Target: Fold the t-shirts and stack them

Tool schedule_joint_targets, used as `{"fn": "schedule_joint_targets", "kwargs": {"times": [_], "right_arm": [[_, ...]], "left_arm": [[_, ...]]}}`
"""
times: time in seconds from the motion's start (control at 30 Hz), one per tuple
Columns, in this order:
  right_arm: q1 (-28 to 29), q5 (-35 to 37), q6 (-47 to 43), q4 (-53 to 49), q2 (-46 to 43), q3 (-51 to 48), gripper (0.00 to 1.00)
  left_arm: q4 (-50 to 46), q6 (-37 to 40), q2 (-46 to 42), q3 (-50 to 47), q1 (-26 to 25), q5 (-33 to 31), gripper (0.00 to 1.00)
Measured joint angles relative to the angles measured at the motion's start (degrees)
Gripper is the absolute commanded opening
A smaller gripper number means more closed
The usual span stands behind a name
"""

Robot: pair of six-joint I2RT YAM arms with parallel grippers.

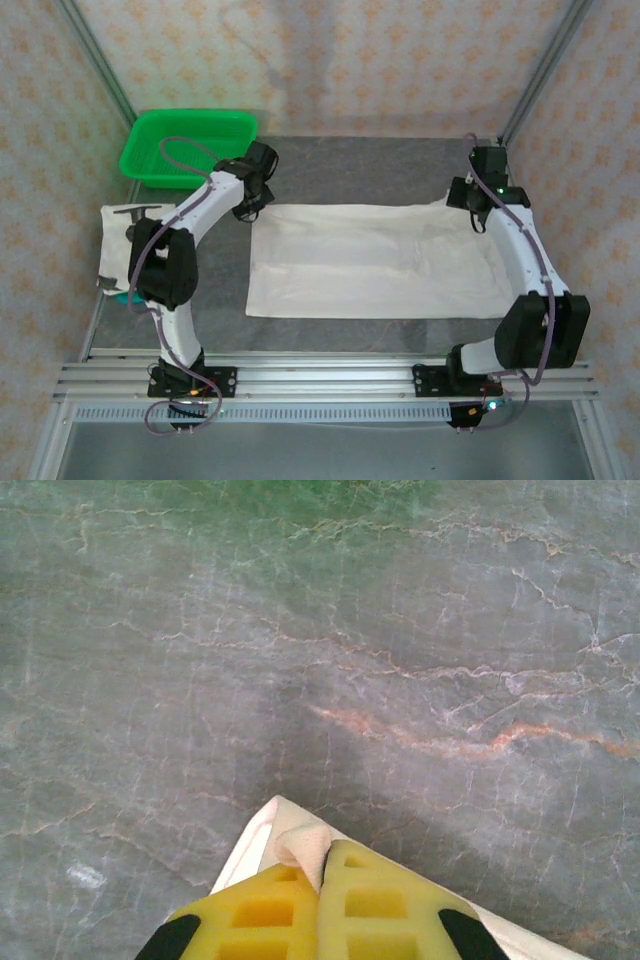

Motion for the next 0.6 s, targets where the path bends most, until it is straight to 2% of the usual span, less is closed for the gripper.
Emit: {"fn": "schedule_joint_targets", "kwargs": {"times": [0.6], "right_arm": [[0.0,4.5,1.6,-8.0,-15.4,-9.6,0.00]], "left_arm": [[-0.3,-1.7,-9.3,-10.1,-3.5,0.0,0.00]]}}
